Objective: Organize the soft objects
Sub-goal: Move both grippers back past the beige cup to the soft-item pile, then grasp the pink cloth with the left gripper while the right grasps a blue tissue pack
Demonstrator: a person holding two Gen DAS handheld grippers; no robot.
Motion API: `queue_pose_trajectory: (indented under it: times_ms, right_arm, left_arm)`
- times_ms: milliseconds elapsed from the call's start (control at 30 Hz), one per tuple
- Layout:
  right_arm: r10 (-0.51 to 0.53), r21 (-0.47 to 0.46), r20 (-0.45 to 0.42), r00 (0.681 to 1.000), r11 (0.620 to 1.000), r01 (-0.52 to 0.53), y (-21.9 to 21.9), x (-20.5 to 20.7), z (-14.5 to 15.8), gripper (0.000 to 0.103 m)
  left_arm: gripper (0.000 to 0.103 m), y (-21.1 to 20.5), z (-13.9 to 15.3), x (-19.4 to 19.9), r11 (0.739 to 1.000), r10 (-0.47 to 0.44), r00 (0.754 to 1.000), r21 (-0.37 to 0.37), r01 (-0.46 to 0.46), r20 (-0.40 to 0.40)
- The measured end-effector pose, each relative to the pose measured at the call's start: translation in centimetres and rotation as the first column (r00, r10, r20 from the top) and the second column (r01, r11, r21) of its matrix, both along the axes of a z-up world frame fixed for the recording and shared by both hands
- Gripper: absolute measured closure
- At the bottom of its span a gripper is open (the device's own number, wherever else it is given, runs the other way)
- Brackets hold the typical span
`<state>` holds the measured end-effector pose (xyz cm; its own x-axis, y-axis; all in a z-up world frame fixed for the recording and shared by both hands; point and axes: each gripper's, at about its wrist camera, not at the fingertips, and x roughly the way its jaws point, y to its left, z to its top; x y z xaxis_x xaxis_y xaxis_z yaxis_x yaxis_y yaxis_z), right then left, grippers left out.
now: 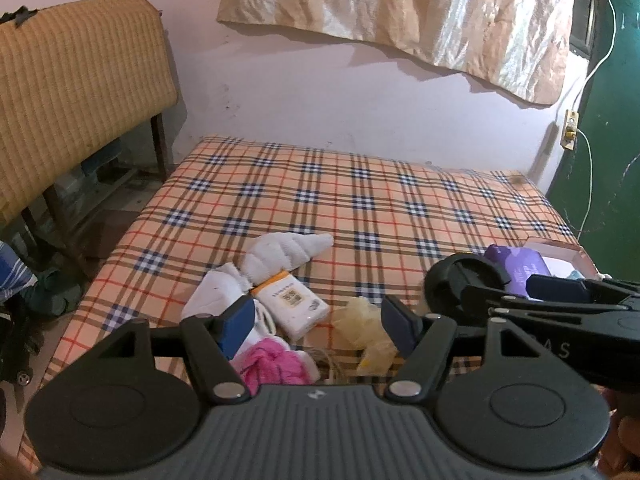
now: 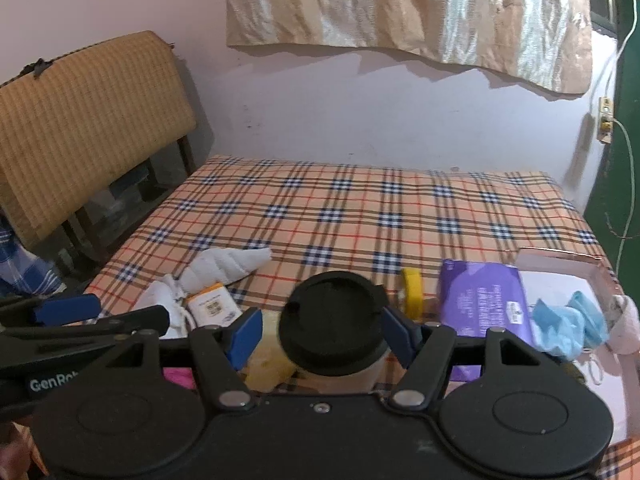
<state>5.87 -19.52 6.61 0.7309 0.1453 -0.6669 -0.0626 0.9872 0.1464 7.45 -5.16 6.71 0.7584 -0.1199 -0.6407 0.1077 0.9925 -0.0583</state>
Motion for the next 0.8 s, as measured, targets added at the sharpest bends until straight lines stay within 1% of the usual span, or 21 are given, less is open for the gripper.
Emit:
queue_pose_trajectory:
  times_ms: [67,200,300,433,500,600,800]
  right_arm:
    - [0.023,0.004,0.001,1.0,1.0,-0.023,0.6,0.1,-0.1,0.025]
    - [0.065,0.011,0.014,0.998,0.998,-0.065,1.4,-0.1,-0.3,0.025]
    - [0.09,0.01,0.017,0.996,0.996,-0.09,1.9,-0.4,-0.5,0.025]
    - [0.13,0.037,0.015,0.991,0.991,-0.131,2.6,-0.8,-0.9,0.025]
    - [0.152,0.041,0.02,0.988,0.987,-0.153,3.1,-1.1,-1.1,0.025]
    - [0.177,0.033,0.025,0.984,0.983,-0.178,3.8,-1.7,-1.4,0.025]
    - [0.181,0.041,0.015,0.983,0.982,-0.182,3.6,-2.6,-2.4,0.025]
  left_arm:
    - [0.029,0.8,-0.1,0.0,1.0,0.004,1.0,-0.011,-0.004,0.001]
    - [0.028,3.1,-0.8,0.3,0.998,0.052,0.999,-0.019,-0.053,-0.007]
    - [0.028,5.0,-1.8,0.9,0.995,0.1,0.994,-0.022,-0.1,-0.035]
    - [0.028,7.2,-3.5,1.3,0.988,0.151,0.986,-0.009,-0.152,-0.074]
    - [0.027,8.0,-4.2,1.5,0.986,0.165,0.982,-0.016,-0.167,-0.093]
    - [0.025,7.9,-5.3,1.5,0.99,0.138,0.984,-0.018,-0.141,-0.116]
    - [0.024,4.8,-7.5,1.9,0.999,0.029,0.99,-0.008,-0.031,-0.137]
